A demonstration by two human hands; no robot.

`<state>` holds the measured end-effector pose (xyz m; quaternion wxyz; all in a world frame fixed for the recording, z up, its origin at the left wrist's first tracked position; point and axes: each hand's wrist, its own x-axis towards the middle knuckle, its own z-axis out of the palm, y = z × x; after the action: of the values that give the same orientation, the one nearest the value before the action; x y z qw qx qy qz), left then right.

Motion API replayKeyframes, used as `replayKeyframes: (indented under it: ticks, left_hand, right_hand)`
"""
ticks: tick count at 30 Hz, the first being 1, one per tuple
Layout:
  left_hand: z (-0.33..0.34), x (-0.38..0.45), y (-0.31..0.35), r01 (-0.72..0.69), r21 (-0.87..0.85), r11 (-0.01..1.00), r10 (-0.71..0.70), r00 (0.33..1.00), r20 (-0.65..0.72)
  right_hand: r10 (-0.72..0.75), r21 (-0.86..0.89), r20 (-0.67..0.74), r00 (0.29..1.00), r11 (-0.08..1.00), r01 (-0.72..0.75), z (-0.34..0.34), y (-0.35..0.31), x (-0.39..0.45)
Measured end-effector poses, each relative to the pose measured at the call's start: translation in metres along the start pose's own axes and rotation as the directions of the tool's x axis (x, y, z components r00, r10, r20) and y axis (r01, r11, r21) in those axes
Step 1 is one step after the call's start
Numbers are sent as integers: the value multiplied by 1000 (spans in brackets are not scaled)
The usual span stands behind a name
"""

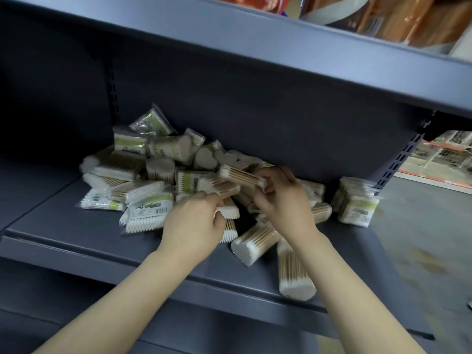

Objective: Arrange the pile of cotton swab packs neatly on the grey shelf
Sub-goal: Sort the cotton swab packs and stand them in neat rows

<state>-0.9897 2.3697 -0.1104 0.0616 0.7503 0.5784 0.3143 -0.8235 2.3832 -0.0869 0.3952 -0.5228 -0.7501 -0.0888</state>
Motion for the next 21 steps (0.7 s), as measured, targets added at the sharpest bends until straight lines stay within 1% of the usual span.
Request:
replayKeyframes:
  ticks: [4,8,16,21]
  left_hand:
    - [5,-6,18,8,-9,1000,-8,1000,16]
    - [13,-10,34,14,-34,999,-13,1000,25]
    - [33,-22,66,-56,-6,998,56,997,61]
    - [46,-25,88,-106,-12,994,106,993,50]
  right_hand:
    - [44,48,-12,999,998,-43,-24,3,-18]
    - [118,87,-19,993,989,-116,-48,11,-34]
    - [244,125,-33,969,963,-238,-87,29,-66]
    - [314,120,-32,949,944,-308,-107,47,-83]
